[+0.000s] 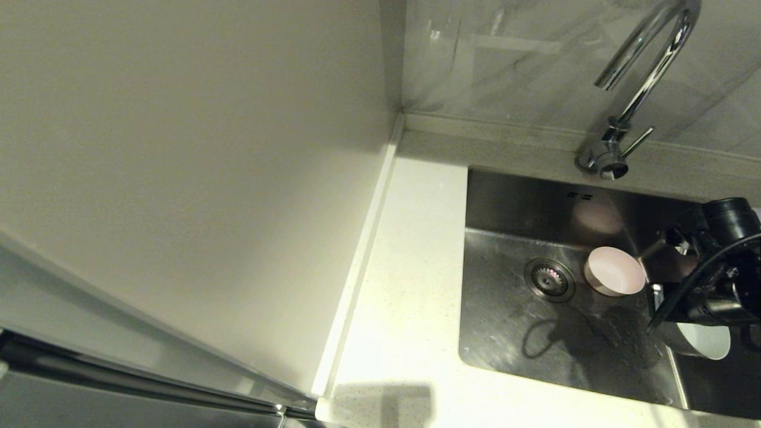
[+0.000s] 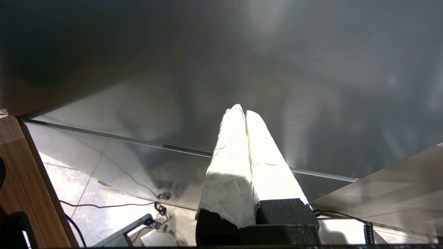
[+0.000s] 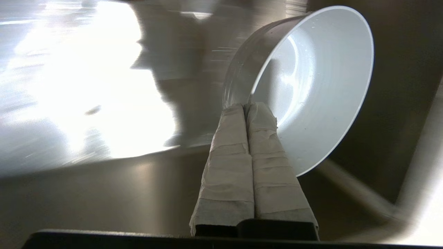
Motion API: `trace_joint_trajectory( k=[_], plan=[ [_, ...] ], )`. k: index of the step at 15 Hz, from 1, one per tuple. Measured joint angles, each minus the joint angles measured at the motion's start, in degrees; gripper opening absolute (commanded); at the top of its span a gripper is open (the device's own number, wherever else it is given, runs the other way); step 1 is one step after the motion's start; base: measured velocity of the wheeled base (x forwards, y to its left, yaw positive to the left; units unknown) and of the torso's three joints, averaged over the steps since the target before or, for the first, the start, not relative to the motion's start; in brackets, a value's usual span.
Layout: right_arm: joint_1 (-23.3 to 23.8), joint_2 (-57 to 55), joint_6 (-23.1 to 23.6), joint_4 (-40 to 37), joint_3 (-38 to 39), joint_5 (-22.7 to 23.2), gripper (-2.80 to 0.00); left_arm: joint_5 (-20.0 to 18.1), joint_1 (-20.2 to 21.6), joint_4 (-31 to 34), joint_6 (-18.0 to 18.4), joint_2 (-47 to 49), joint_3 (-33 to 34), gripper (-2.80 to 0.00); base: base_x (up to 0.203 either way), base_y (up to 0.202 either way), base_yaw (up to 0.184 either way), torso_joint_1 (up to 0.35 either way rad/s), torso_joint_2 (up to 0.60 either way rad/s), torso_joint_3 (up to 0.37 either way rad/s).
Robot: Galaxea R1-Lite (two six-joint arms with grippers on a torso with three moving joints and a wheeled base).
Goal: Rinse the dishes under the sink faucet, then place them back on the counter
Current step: Put a bowl back to the table from the sink
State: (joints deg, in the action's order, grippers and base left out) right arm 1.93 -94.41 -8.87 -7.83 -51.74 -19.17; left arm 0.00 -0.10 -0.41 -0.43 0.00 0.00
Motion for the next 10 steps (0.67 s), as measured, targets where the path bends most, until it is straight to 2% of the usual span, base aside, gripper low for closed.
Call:
trace_joint_trajectory(
  k=[4,7,10],
  plan=[
    [-0.31,5.66,-0.97,-4.23,-0.57,20.40,-2.80,0.00,0.00,0.00,0.02,0.00,0.00,-2.80,0.000,0.000,0.000,0.000,0.00,0.000],
    [-0.24,6.43,-10.19,-10.36,-7.38,35.92,-2.80,0.00,0.00,-0.01,0.02,0.00,0.00,-2.80,0.000,0.000,0.000,0.000,0.00,0.000],
    [0.35,4.87,-21.54,-18.49,-17.22,51.49,-2.80,0.00,0.00,-0.01,0.02,0.00,0.00,-2.80,0.000,0.000,0.000,0.000,0.00,0.000]
  ],
)
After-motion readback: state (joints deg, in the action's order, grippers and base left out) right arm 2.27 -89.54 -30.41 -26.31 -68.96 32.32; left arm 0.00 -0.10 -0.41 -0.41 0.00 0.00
